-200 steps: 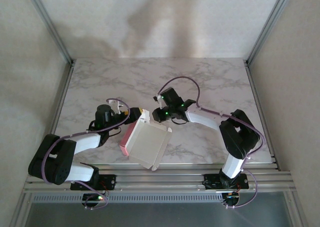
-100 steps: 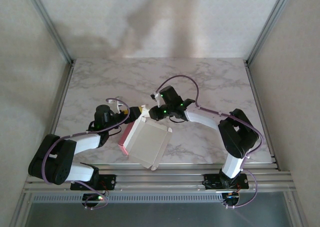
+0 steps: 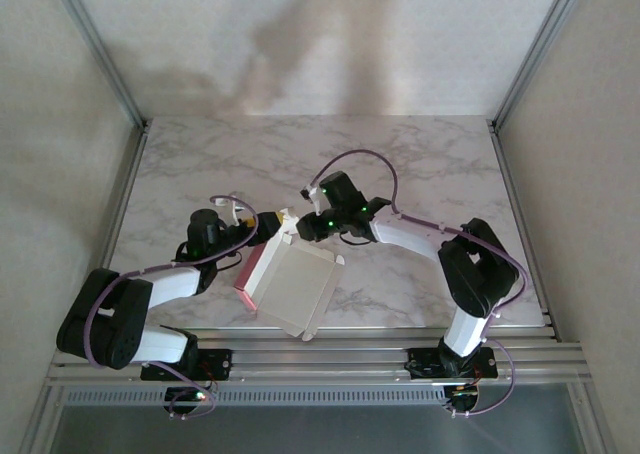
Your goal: Fold the paper box
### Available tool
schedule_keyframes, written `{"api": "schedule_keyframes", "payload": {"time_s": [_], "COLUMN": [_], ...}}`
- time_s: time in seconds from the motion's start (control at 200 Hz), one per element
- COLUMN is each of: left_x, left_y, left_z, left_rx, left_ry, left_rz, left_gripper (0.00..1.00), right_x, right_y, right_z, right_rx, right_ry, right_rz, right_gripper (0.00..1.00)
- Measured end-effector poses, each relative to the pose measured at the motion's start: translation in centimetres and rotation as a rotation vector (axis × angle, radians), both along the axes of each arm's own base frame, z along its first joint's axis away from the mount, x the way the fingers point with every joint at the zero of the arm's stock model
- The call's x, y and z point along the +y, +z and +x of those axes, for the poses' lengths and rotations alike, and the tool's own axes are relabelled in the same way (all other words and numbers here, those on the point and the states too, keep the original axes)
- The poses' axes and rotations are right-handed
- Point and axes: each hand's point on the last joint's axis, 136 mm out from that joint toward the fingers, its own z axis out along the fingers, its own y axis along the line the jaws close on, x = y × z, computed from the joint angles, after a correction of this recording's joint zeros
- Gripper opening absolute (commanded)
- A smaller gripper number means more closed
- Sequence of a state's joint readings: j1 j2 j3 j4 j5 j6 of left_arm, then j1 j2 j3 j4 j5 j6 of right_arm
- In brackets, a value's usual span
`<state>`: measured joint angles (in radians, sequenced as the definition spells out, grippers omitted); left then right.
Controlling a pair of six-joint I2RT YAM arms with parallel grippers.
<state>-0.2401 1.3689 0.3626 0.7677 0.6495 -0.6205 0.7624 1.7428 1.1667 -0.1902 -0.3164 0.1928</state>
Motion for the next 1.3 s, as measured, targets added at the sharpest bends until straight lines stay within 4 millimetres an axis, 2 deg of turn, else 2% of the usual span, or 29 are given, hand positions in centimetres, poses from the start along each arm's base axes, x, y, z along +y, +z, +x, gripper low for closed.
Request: {"api": "schedule_keyframes", "payload": {"time_s": [0.125,0.335,0.425,0.611,0.796,1.051,1.296], "left_x": [-0.2,-0.5,-0.5,-0.6,-0.6,-0.7,-0.8], "left_y": [-0.2,-0.1,-0.1,-0.1,-0.1,-0.1,-0.3], "left_z": [-0.1,-0.4,-0.3,-0.3,-0.3,-0.1,-0.2], "left_rx": [0.012,0.014,0.016,0.015,0.015,0.018,0.028], "left_ry": [-0.015,-0.034,-0.037,-0.04,-0.04,-0.044,-0.053], "left_rz": [-0.007,-0.013,-0.014,-0.015,-0.015,-0.016,-0.018], "left_gripper": [0.95,0.94,0.94,0.94,0.94,0.94,0.94], "right_x": [0.1,-0.1,0.6,1.7,1.9,2.7,3.7], "right_y": [1.4,5.6,6.6,5.5,4.2,4.3,3.7], "right_z": [0.1,2.3,3.0,3.5,3.5,2.9,3.4], "right_rx": [-0.021,-0.076,-0.09,-0.058,-0.023,-0.017,-0.045], "right_ry": [0.063,0.131,0.17,0.239,0.27,0.318,0.345], "right_rz": [-0.003,0.038,0.046,0.017,-0.025,-0.042,-0.085], "right_gripper": [0.39,0.39,0.39,0.4,0.4,0.41,0.43]}}
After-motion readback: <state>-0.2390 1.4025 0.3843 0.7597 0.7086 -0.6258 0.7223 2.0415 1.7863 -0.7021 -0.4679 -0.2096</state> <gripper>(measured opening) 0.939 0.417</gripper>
